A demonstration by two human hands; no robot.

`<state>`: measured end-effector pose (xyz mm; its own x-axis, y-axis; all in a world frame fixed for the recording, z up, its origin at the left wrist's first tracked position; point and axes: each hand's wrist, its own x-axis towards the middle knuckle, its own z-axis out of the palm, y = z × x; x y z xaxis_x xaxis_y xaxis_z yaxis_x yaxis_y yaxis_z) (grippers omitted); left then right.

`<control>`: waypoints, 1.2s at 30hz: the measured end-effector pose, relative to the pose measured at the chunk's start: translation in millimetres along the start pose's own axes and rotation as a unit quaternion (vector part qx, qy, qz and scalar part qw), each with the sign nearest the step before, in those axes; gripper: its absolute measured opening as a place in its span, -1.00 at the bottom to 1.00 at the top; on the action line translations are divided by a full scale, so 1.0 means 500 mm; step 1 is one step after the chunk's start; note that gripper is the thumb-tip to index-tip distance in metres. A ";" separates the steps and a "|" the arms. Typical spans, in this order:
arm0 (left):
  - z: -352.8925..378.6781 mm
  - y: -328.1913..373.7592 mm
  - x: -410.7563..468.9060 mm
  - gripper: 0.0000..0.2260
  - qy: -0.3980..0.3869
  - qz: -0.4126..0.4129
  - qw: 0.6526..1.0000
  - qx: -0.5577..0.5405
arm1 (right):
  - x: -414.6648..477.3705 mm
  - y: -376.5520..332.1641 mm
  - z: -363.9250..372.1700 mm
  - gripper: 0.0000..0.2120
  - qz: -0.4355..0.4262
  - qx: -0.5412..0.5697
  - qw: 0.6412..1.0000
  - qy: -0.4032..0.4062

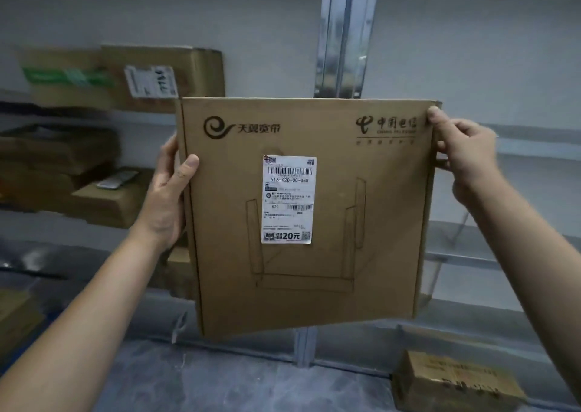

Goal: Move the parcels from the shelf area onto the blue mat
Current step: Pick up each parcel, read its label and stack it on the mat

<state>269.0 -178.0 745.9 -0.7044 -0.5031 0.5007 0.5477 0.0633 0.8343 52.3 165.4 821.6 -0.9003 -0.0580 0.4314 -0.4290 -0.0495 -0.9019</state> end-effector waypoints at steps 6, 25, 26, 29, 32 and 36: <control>-0.030 0.110 0.044 -0.66 0.035 0.023 0.999 0.004 | 0.015 -0.066 0.061 -0.71 -0.030 0.079 0.994 -0.069; -0.450 0.143 -0.114 -0.42 0.236 -0.090 0.959 0.128 | -0.115 0.069 0.532 -0.57 0.092 0.224 0.868 -0.433; -0.466 0.132 -0.132 -0.44 0.267 -0.104 0.950 0.122 | -0.126 0.078 0.569 -0.58 0.109 0.225 0.863 -0.440; -0.521 0.121 -0.164 -0.51 0.365 -0.146 0.912 0.118 | -0.155 0.101 0.684 -0.60 0.140 0.216 0.839 -0.480; -0.592 0.106 -0.191 -0.55 0.435 -0.168 0.878 0.109 | -0.174 0.127 0.804 -0.62 0.156 0.204 0.814 -0.522; -0.676 0.095 -0.217 -0.41 0.496 -0.208 0.839 0.077 | -0.186 0.177 0.974 -0.52 0.199 0.169 0.794 -0.549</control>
<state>524.0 -411.9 653.4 -0.0551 -0.9746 -0.2170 0.2296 -0.2239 0.9472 134.2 -319.2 711.2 -0.2729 -0.9613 0.0377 0.0859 -0.0634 -0.9943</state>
